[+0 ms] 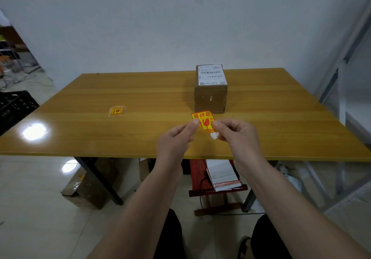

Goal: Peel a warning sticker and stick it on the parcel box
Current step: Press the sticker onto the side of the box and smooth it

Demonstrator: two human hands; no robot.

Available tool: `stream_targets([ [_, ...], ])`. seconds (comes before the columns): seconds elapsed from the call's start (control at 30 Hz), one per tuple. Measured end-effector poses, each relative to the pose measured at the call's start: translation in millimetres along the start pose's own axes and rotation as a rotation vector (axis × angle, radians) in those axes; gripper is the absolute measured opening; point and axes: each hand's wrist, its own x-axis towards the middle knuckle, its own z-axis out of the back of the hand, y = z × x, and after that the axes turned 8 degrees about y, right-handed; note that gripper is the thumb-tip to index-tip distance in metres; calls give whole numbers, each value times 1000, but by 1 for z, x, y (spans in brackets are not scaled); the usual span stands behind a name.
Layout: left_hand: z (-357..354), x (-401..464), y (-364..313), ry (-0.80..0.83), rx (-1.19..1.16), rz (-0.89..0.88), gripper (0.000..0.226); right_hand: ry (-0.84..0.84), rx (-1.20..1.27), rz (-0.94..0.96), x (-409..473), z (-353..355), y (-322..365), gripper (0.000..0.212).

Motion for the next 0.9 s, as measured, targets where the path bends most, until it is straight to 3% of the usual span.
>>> stream_targets([
  [0.13, 0, 3, 0, -67, -55, -81, 2, -15, 29, -25, -4, 0, -1, 5],
  [0.33, -5, 6, -1, -35, -10, -112, 22, -16, 64, -24, -7, 4, 1, 5],
  [0.5, -3, 4, -3, -4, -15, -112, 6, -18, 67, -24, -13, 3, 4, 7],
  [0.77, -16, -3, -2, -75, -43, -171, 4, -94, 12, -53, -17, 5, 11, 9],
  [0.9, -21, 9, -1, -94, -34, -172, 5, -175, -141, -21, -1, 13, 6, 41],
])
